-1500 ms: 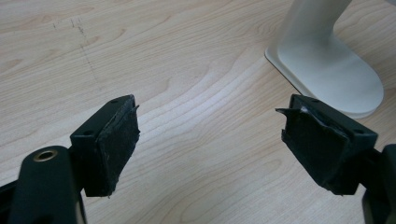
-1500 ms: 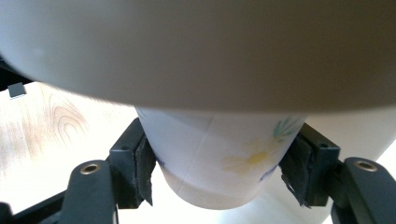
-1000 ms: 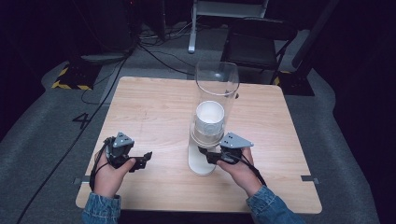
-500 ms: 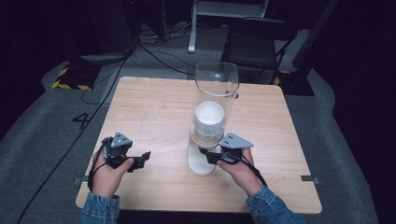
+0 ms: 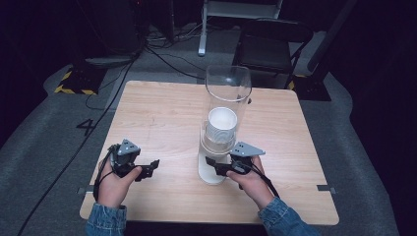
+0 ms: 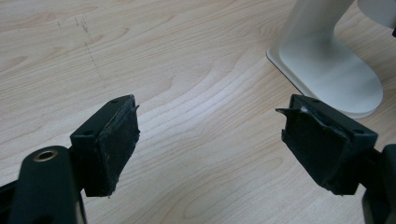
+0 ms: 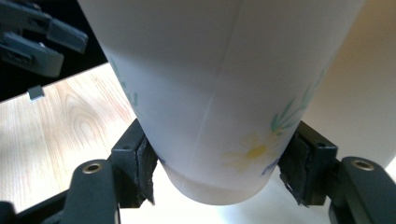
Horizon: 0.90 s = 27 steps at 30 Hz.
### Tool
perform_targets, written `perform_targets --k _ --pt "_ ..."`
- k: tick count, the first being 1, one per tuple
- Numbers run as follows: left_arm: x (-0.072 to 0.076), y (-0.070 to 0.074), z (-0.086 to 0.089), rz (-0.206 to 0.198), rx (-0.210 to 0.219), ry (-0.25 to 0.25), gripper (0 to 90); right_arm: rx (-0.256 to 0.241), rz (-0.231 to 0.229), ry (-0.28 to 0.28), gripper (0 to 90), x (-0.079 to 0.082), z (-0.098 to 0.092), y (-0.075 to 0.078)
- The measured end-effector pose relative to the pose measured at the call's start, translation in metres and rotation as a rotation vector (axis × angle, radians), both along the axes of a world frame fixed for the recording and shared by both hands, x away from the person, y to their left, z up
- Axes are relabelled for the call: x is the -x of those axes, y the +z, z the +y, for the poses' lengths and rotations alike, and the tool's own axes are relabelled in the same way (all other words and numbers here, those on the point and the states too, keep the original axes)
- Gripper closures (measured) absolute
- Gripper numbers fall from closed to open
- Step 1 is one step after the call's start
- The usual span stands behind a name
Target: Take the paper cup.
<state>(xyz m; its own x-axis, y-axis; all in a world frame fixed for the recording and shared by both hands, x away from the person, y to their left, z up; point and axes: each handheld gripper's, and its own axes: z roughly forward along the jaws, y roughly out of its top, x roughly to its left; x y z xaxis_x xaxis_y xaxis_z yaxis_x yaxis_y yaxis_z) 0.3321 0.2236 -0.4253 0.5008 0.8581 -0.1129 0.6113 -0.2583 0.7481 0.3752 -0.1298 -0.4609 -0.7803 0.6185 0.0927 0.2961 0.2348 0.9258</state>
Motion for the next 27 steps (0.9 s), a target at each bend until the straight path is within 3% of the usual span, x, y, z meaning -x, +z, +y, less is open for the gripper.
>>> perform_targets --k 8,13,14,27 --pt "-0.002 0.000 -0.002 0.000 -0.001 -0.006 18.7 0.034 -0.019 -0.011 35.9 0.001 -0.001 -0.005" --pt "-0.003 0.001 -0.004 -0.002 -0.001 -0.011 18.7 0.051 0.003 -0.009 35.9 0.001 -0.002 -0.016" --pt "-0.004 0.001 -0.005 0.000 -0.001 -0.014 18.7 0.079 0.004 -0.011 35.9 0.000 -0.002 -0.020" --pt "-0.008 0.001 -0.008 -0.003 0.004 -0.024 18.7 0.120 0.046 -0.022 35.9 0.001 -0.003 -0.033"
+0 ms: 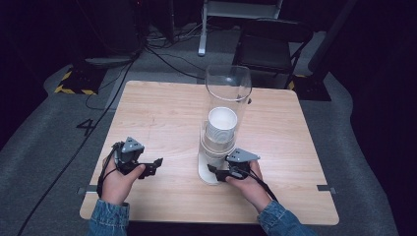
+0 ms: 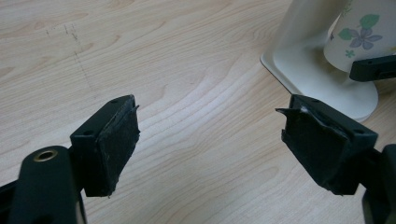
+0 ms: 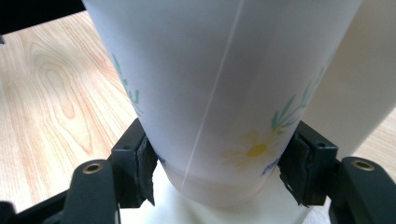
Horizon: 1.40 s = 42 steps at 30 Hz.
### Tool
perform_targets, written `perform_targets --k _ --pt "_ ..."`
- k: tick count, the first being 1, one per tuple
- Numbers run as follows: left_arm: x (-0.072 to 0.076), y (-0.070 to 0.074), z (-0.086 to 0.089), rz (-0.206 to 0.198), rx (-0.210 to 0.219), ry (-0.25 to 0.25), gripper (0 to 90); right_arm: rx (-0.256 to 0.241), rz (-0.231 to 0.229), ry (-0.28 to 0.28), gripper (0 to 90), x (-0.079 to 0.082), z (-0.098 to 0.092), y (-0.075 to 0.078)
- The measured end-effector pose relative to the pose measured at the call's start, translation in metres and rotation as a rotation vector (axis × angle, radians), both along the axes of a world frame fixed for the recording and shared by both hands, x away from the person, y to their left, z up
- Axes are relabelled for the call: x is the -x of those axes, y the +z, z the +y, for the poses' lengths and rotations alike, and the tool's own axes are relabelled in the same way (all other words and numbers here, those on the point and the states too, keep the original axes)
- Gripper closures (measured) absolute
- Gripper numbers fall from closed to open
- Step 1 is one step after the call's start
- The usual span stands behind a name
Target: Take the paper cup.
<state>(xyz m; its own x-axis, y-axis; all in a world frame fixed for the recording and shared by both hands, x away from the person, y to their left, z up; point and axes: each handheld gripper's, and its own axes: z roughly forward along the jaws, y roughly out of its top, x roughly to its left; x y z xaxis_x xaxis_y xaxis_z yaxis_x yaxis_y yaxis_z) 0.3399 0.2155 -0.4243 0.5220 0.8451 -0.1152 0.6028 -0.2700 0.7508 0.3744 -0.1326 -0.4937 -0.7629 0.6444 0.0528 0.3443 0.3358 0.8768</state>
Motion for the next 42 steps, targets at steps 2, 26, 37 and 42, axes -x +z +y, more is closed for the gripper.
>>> perform_targets --k 2,26,37,42 --pt "0.000 0.000 0.000 0.003 0.000 -0.001 18.7 0.008 0.005 -0.001 35.9 0.000 -0.001 -0.001" --pt "-0.006 0.000 -0.006 0.002 0.001 -0.017 18.7 0.083 0.040 -0.008 35.9 0.005 -0.004 -0.008" --pt "-0.013 0.000 -0.010 0.006 -0.001 -0.033 18.7 0.103 0.037 -0.042 35.9 0.008 -0.016 -0.006" --pt "-0.018 -0.001 -0.012 0.011 -0.001 -0.038 18.6 0.123 0.033 -0.060 35.8 0.011 -0.022 -0.005"
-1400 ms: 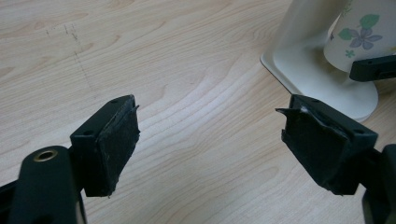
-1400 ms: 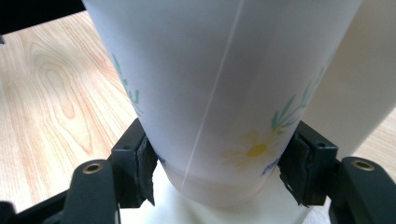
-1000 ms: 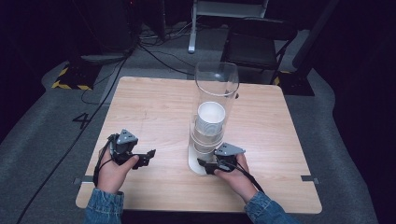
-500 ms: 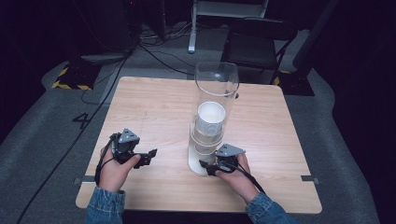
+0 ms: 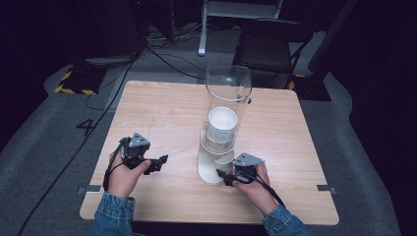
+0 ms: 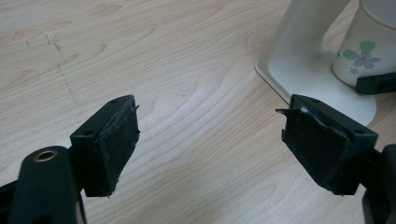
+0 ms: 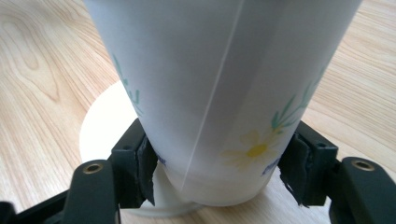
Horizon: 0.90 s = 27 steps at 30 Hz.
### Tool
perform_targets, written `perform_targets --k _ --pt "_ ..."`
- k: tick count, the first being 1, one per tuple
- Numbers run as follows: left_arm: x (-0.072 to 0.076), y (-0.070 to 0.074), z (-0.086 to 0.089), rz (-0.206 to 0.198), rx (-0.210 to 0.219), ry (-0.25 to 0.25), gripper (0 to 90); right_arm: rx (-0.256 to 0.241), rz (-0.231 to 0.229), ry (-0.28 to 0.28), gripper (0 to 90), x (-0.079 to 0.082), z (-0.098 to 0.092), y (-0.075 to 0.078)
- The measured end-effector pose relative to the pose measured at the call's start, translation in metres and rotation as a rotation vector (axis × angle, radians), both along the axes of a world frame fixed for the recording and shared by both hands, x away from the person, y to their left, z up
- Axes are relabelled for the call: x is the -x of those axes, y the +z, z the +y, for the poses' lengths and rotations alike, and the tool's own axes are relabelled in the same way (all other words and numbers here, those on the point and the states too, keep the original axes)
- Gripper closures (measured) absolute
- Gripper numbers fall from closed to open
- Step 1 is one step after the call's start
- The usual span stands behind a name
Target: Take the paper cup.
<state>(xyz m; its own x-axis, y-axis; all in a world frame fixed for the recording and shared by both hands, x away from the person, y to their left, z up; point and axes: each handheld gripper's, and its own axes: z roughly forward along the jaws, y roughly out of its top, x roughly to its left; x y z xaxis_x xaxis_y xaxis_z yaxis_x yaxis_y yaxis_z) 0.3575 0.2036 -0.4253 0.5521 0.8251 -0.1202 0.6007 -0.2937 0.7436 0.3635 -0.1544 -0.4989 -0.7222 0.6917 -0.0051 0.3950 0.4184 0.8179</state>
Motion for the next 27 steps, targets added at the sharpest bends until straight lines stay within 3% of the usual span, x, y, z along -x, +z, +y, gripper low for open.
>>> perform_targets --k 16,23,27 --pt "-0.012 0.001 -0.006 0.001 0.013 -0.013 18.5 -0.003 -0.008 -0.074 35.8 0.010 -0.034 0.011" --pt "-0.012 0.002 -0.005 -0.001 0.011 -0.012 18.5 -0.028 -0.013 -0.102 35.8 0.009 -0.049 0.020" --pt "-0.010 0.002 -0.003 -0.005 0.011 -0.006 18.5 -0.077 -0.017 -0.155 35.8 0.002 -0.063 0.028"
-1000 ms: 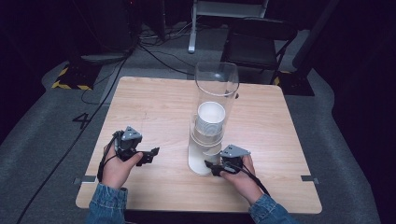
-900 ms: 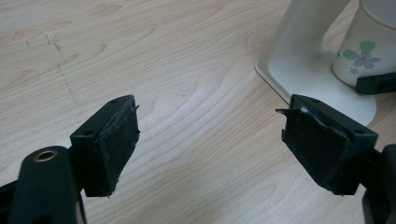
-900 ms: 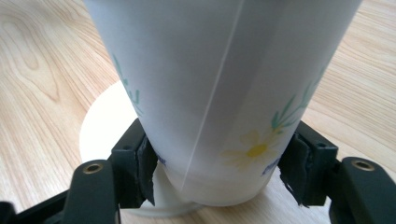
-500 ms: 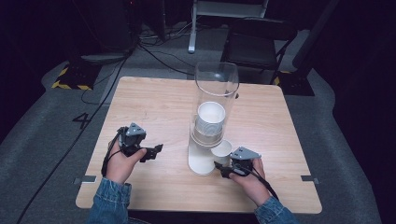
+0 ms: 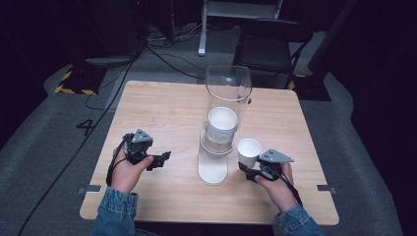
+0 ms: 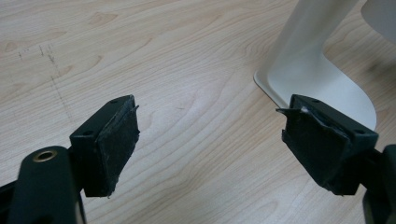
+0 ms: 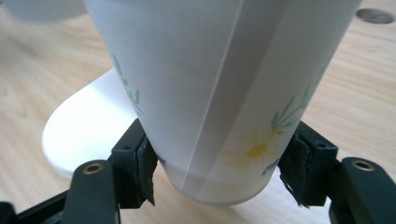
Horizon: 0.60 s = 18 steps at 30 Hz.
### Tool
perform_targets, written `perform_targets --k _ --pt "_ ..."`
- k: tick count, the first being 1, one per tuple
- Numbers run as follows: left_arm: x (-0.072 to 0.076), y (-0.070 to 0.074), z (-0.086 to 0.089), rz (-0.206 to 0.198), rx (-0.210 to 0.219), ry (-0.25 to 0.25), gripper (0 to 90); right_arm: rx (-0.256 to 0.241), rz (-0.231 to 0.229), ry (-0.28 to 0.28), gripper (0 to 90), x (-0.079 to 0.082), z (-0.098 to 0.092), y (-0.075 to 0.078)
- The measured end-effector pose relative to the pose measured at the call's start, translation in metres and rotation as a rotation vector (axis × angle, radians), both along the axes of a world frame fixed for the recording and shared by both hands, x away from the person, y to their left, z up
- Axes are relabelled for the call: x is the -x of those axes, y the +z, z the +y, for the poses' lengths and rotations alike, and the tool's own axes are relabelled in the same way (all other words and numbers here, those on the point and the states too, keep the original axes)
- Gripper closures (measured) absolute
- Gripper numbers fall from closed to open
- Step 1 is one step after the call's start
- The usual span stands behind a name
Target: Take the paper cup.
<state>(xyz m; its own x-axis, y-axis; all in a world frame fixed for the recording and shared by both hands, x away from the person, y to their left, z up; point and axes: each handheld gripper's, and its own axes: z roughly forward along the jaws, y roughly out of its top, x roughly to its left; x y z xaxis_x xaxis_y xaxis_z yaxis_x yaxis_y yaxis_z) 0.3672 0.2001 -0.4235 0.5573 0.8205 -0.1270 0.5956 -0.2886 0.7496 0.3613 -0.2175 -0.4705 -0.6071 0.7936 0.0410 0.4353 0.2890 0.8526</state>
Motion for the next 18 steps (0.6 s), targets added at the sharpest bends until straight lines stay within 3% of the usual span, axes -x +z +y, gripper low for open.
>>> perform_targets --k 6,10,15,18 --pt "0.002 0.000 0.002 0.002 -0.006 -0.001 18.5 -0.009 -0.026 -0.039 35.8 -0.011 -0.015 0.008" --pt "0.006 -0.001 0.004 0.005 -0.011 0.003 18.6 -0.063 -0.032 -0.066 35.7 -0.023 -0.030 0.014" --pt "0.010 -0.002 0.008 0.007 -0.008 0.016 18.6 -0.072 -0.040 -0.091 35.7 -0.030 -0.041 0.018" --pt "0.013 -0.002 0.010 0.009 -0.011 0.017 18.6 -0.110 -0.035 -0.107 35.7 -0.036 -0.048 0.020"
